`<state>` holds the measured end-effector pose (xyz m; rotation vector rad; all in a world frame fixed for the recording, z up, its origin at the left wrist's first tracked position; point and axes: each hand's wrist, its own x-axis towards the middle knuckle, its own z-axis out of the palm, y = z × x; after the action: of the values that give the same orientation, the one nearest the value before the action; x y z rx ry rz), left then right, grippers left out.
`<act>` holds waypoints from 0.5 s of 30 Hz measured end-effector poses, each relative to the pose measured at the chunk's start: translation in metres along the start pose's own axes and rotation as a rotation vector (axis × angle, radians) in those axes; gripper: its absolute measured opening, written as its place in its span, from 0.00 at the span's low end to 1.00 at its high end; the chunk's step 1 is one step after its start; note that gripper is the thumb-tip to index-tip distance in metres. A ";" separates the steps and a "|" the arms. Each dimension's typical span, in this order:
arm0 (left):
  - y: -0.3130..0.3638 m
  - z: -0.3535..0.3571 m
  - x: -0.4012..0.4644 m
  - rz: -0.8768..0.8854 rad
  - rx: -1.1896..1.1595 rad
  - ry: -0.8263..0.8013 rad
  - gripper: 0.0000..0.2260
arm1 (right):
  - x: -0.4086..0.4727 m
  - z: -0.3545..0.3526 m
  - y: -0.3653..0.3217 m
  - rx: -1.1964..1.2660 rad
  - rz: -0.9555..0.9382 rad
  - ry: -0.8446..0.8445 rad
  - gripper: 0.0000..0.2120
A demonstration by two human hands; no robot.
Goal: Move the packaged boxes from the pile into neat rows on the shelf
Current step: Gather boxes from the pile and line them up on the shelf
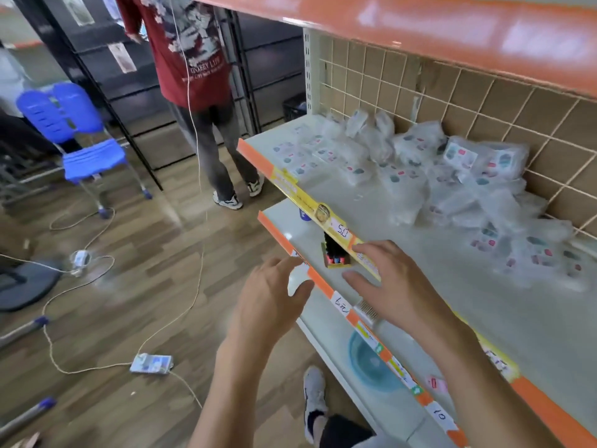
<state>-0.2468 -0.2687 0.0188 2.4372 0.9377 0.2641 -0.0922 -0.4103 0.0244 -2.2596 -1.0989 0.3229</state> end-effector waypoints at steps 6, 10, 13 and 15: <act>-0.027 -0.019 0.079 -0.006 0.013 -0.044 0.20 | 0.097 0.017 -0.017 0.023 -0.010 -0.001 0.21; -0.036 -0.033 0.143 0.003 0.003 -0.016 0.20 | 0.157 0.017 -0.020 -0.001 -0.007 0.010 0.22; -0.040 -0.038 0.182 0.023 -0.018 -0.015 0.19 | 0.192 0.018 -0.018 0.001 0.020 0.055 0.22; -0.043 -0.038 0.203 0.045 -0.029 -0.044 0.19 | 0.207 0.020 -0.016 0.005 0.051 0.082 0.21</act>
<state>-0.1337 -0.0906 0.0283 2.4298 0.8548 0.2371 0.0190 -0.2337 0.0271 -2.2784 -0.9986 0.2509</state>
